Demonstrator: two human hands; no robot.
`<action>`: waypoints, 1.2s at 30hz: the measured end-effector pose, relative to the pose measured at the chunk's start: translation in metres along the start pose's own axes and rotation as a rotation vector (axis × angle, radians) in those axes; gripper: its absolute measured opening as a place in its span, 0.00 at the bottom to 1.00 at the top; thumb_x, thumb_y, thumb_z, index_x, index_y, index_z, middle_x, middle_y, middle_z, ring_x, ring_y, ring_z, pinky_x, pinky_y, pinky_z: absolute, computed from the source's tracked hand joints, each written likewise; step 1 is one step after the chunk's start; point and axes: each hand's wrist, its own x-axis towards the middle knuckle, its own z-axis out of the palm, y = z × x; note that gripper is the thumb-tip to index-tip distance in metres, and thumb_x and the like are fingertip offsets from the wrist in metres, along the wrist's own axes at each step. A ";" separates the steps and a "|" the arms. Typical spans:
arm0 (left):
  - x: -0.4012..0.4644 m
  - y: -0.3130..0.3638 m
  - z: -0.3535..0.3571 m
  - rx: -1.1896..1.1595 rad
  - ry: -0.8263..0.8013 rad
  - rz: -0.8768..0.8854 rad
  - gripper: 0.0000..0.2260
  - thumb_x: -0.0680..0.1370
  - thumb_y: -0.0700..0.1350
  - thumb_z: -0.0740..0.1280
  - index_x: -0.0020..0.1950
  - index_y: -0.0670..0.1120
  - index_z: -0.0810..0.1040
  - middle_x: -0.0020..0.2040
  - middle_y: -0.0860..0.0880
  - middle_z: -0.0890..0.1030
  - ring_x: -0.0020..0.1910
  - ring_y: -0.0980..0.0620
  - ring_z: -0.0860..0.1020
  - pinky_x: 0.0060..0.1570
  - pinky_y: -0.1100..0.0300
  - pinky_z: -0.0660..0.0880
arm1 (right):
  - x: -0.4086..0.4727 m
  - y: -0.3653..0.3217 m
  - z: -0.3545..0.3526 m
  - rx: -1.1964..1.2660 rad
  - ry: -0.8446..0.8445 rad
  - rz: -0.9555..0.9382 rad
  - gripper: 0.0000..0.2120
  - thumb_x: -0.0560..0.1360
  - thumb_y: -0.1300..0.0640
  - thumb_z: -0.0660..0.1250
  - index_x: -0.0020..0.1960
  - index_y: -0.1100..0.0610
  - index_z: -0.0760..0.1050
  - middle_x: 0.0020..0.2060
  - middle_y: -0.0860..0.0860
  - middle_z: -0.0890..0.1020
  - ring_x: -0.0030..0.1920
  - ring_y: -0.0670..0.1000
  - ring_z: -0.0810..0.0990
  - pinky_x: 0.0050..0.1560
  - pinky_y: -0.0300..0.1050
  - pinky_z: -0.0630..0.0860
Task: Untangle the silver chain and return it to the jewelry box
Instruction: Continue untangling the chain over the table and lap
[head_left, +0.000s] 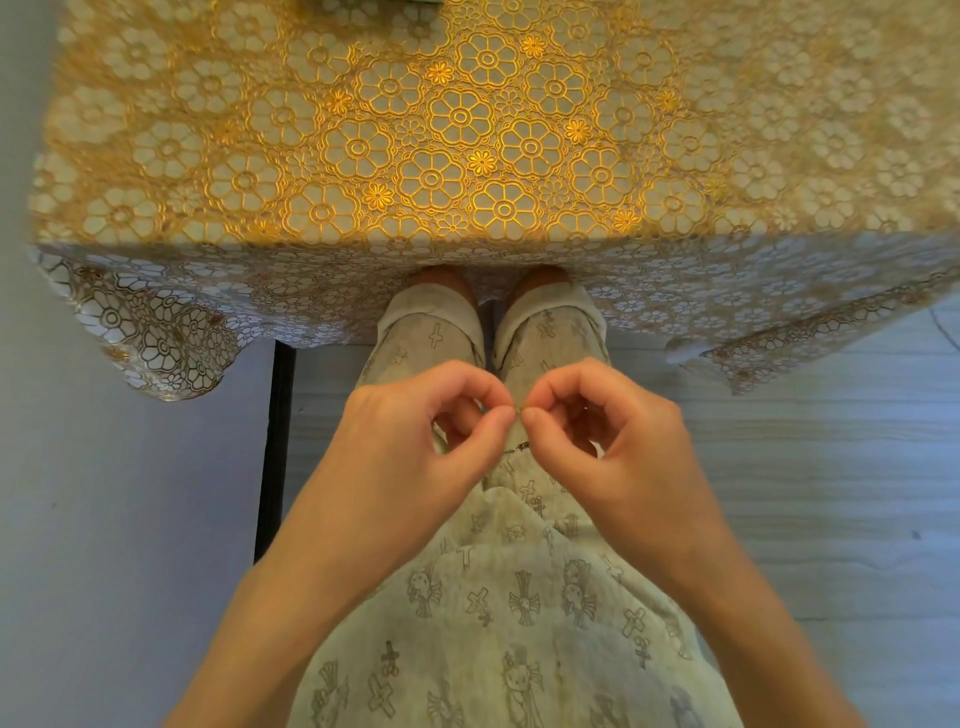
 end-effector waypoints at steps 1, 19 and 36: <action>0.000 -0.001 -0.001 0.026 -0.006 0.009 0.02 0.72 0.45 0.68 0.40 0.52 0.79 0.27 0.55 0.78 0.29 0.61 0.74 0.30 0.75 0.65 | 0.000 0.001 0.000 -0.031 -0.001 -0.020 0.03 0.69 0.59 0.66 0.38 0.53 0.75 0.31 0.43 0.74 0.32 0.42 0.72 0.34 0.30 0.67; 0.002 -0.001 0.000 -0.065 -0.004 -0.039 0.04 0.72 0.47 0.69 0.37 0.54 0.77 0.28 0.53 0.78 0.29 0.57 0.74 0.29 0.72 0.65 | -0.002 -0.001 0.003 0.143 0.022 0.102 0.04 0.69 0.57 0.65 0.36 0.50 0.74 0.28 0.41 0.74 0.29 0.41 0.71 0.31 0.29 0.65; 0.001 -0.001 -0.001 -0.075 0.002 -0.036 0.02 0.72 0.49 0.67 0.39 0.54 0.77 0.29 0.54 0.78 0.29 0.57 0.74 0.31 0.72 0.66 | -0.002 -0.001 0.002 0.240 0.004 0.130 0.07 0.72 0.62 0.67 0.37 0.53 0.76 0.29 0.44 0.75 0.30 0.40 0.71 0.31 0.30 0.67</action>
